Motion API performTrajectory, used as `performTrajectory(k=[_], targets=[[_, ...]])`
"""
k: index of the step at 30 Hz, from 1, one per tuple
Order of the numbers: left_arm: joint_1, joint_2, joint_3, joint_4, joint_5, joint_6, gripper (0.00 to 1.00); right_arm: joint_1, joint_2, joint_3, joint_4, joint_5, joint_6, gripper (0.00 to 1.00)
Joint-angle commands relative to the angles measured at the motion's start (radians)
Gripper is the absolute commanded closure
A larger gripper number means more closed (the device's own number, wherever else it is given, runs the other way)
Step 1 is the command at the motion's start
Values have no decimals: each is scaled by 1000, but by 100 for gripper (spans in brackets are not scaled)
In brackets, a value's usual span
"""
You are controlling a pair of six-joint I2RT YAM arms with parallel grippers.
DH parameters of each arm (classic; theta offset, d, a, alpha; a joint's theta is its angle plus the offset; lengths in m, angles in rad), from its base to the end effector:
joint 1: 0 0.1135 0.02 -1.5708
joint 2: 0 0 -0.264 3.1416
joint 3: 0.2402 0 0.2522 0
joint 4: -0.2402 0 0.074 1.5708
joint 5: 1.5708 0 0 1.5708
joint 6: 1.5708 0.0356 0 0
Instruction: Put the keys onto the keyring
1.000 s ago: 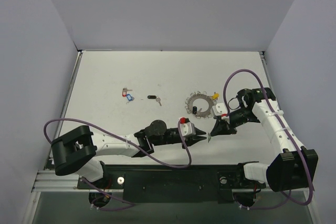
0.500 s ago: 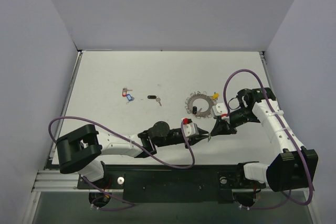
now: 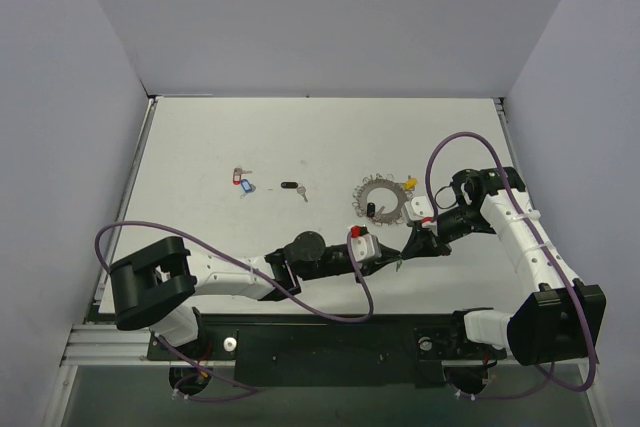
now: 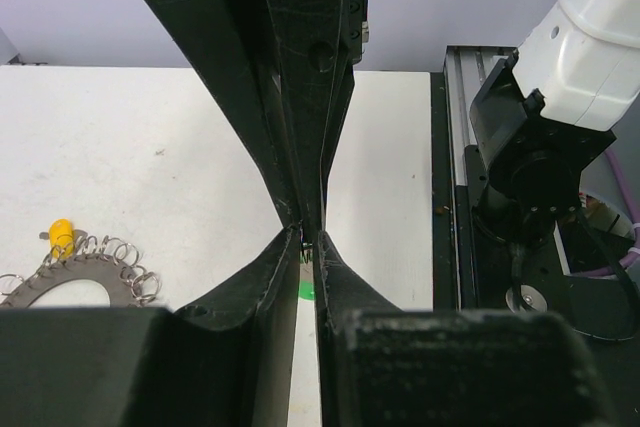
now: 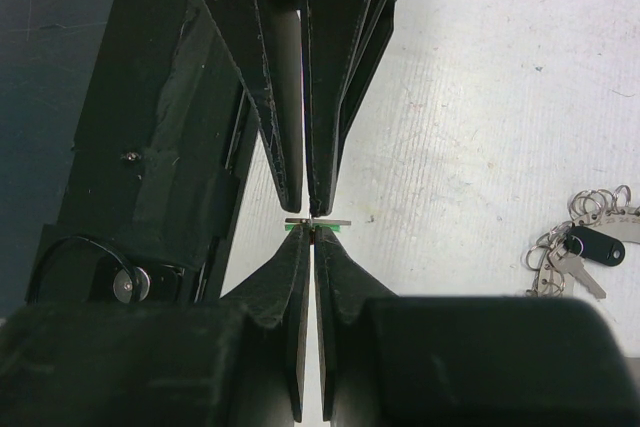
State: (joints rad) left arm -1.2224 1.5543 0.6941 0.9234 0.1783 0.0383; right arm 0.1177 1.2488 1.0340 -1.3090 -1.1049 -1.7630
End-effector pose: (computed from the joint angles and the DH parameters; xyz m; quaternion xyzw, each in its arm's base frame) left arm 0.1066 -0.3121 0.2378 0.4543 0.5124 -0.4558 0.5686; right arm 0.1877 0.0542 0.2804 -0.6947 0.4917 0.3422 0.3981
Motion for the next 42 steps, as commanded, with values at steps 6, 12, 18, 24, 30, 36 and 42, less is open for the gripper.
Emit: performTrajectory(k=[6, 12, 18, 24, 30, 36, 42], targets=[[-11, 12, 61, -4, -13, 17, 81, -6, -19, -2, -213, -39, -27, 100], [-11, 12, 68, -34, -19, 23, 81, -6, -20, 0, -214, -42, -26, 100], [-12, 10, 71, -57, -31, 31, 81, -7, -20, 0, -213, -44, -26, 100], [-12, 6, 71, -70, -40, 37, 81, -9, -20, 1, -213, -44, -26, 100], [-12, 6, 76, -78, -40, 37, 100, -9, -22, 1, -214, -46, -24, 100], [-12, 6, 84, -92, -40, 32, 100, -9, -25, -2, -216, -49, -26, 100], [-12, 3, 81, -86, -53, 17, 100, -15, -32, -11, -217, -64, -38, 92]])
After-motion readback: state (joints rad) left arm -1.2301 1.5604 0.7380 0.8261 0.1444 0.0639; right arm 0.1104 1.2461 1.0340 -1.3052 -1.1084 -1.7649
